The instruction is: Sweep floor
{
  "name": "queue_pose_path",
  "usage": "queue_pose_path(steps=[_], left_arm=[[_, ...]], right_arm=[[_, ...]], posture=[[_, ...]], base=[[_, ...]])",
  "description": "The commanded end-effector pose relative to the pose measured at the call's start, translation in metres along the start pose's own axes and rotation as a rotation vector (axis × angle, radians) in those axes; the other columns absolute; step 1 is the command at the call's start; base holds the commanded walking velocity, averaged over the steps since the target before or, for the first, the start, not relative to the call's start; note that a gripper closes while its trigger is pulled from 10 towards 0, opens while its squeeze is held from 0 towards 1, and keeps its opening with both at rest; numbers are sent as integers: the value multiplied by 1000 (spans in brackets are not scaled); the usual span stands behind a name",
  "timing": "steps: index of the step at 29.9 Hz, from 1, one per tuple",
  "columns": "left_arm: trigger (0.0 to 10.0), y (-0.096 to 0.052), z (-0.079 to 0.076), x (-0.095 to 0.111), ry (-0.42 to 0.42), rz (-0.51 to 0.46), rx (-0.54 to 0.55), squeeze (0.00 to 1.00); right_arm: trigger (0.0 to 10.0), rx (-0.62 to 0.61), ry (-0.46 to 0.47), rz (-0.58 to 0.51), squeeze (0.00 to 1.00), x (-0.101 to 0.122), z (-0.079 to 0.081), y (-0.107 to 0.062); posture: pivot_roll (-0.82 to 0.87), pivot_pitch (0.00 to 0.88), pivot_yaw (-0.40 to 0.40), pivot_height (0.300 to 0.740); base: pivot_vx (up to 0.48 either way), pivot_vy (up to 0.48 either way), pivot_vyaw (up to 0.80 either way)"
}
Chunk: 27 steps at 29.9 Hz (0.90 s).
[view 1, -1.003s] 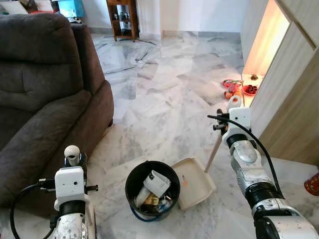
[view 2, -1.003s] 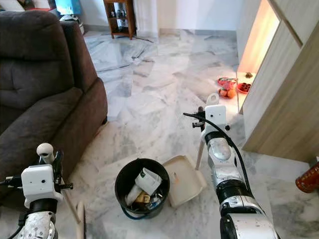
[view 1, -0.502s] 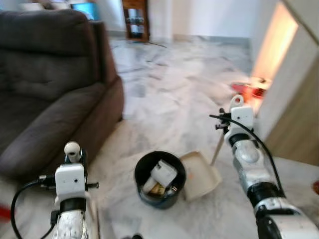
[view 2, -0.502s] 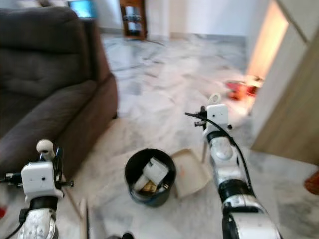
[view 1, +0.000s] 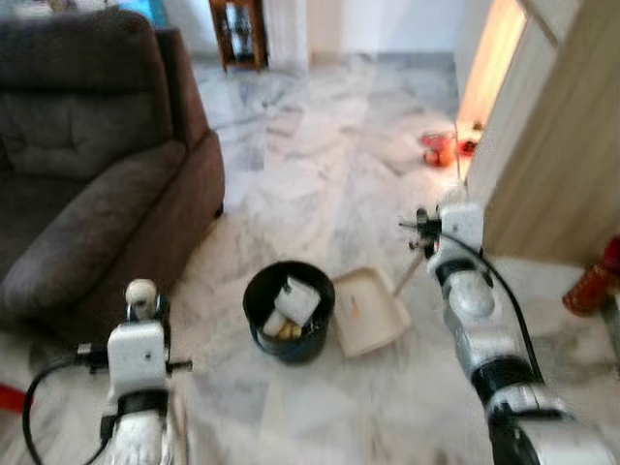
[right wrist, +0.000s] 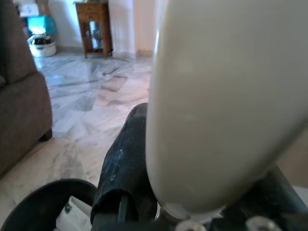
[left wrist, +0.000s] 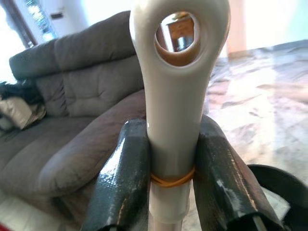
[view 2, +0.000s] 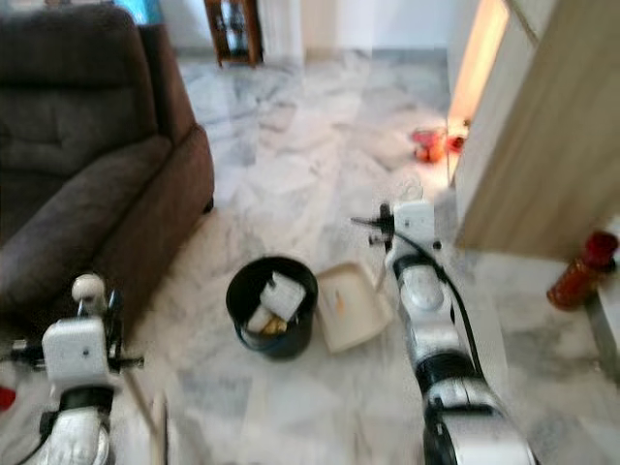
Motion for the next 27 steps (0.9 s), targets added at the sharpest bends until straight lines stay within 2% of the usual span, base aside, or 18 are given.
queue_pose_path(steps=[1, 13, 16, 18, 19, 20, 27], left_arm=[[10000, 2, 4, 4, 16, -26, 6, 0], [10000, 5, 6, 2, 33, -20, -4, 0], [10000, 8, 4, 2, 37, -23, -24, 0], [10000, 8, 5, 2, 37, -23, -25, 0], [10000, 9, 4, 2, 36, -24, -36, 0], [10000, 10, 3, 2, 35, -24, -41, 0], [10000, 14, -4, 2, 27, -27, -86, 0]], right_arm=[[10000, 22, 20, -81, 0, 16, 6, 3], [10000, 31, -24, -219, 0, 32, -8, -17], [10000, 23, -14, -243, 0, 37, -15, -32], [10000, 22, -8, -246, 0, 38, -16, -35], [10000, 13, 8, -239, 0, 36, -15, -47], [10000, 8, 15, -233, 0, 34, -15, -51], [10000, -9, 9, -174, 0, 19, -11, -67]], posture=[[-141, 35, 85, 740], [-167, 30, 108, 740], [-186, 24, 125, 740], [-190, 24, 127, 740], [-212, 19, 146, 740], [-212, 19, 146, 740], [-239, 14, 186, 740]], base=[[-247, 0, 0], [0, 0, 0], [0, 0, 0], [0, 0, 0], [0, 0, 0], [0, 0, 0], [0, 0, 0]])
Point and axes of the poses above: a point about 5 cm out from each wrist's last joint towards the gripper, its own y axis pointing out of the wrist towards the gripper, its own x axis along the axis of the wrist's last joint, z = x × y, the point moved 1 cm from there along y, pointing out of the wrist towards the gripper, and after that the axes turned 13 degrees about -y, right-handed, at the moved point
